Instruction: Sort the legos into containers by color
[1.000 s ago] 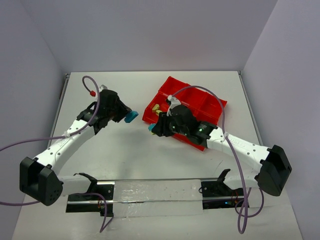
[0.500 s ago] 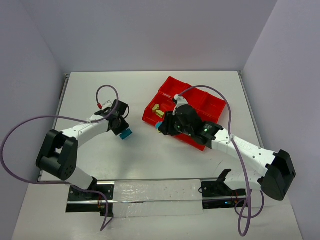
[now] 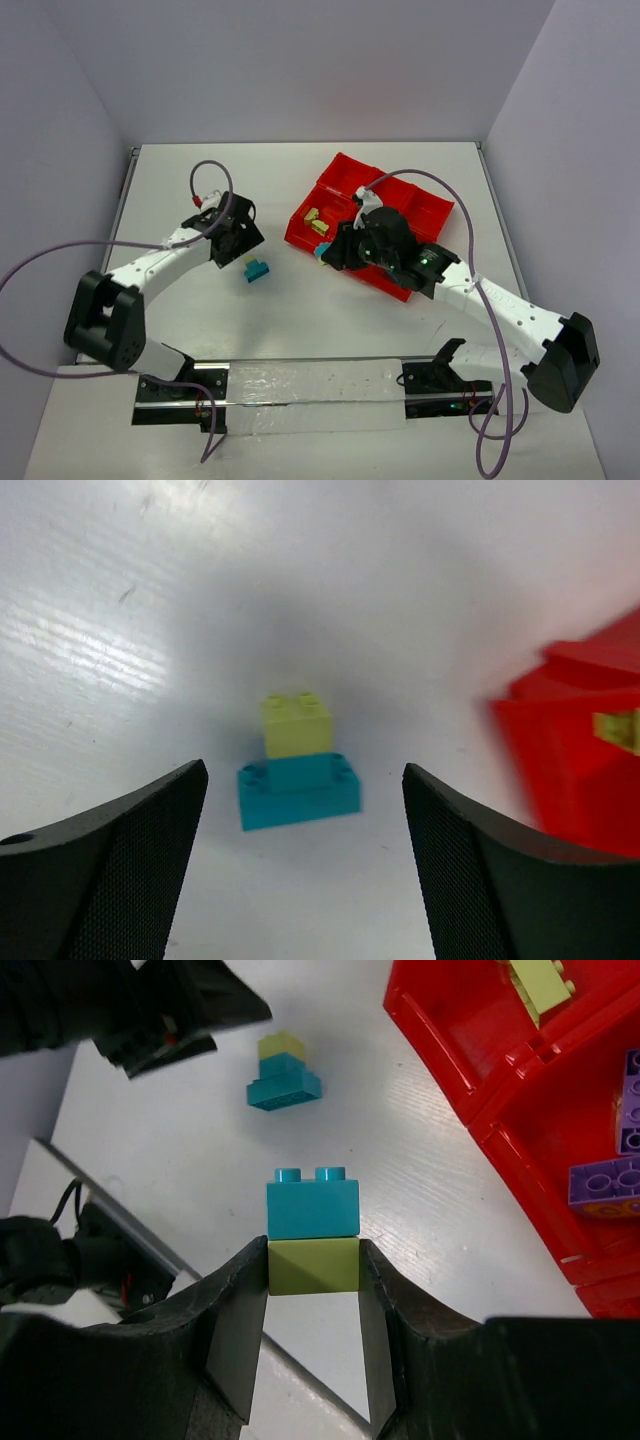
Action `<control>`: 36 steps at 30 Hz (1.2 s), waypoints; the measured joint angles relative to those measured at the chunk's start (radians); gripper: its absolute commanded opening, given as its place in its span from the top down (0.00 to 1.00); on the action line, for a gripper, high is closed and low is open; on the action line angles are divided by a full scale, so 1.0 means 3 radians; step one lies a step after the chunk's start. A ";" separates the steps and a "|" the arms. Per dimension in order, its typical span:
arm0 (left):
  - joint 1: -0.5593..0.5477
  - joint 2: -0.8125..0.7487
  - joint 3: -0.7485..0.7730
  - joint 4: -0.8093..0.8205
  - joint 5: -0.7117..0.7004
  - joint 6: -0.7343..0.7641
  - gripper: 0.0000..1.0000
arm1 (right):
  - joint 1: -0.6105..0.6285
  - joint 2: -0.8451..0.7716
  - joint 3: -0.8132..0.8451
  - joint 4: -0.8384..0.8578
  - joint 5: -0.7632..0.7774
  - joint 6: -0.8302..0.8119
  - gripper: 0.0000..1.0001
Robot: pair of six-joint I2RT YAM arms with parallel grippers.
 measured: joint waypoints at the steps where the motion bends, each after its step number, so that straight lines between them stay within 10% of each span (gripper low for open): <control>1: -0.0003 -0.0121 0.0036 -0.0008 -0.0012 0.0050 0.17 | -0.0046 -0.0047 -0.0026 0.0032 -0.0118 -0.0025 1.00; 10: -0.0012 -0.1319 0.0096 0.0763 0.1167 0.0937 0.19 | -0.0491 -0.0376 -0.0253 0.0374 -0.1447 -0.0265 1.00; 23: -0.0030 -0.1136 -0.0309 0.1945 0.3931 0.1236 0.15 | -0.0493 -0.0377 -0.0249 0.0416 -0.2241 -0.0562 1.00; 36: -0.0312 -0.0934 -0.0340 0.2279 0.4684 0.1276 0.24 | -0.0493 -0.0342 -0.0211 0.0468 -0.2362 -0.0574 1.00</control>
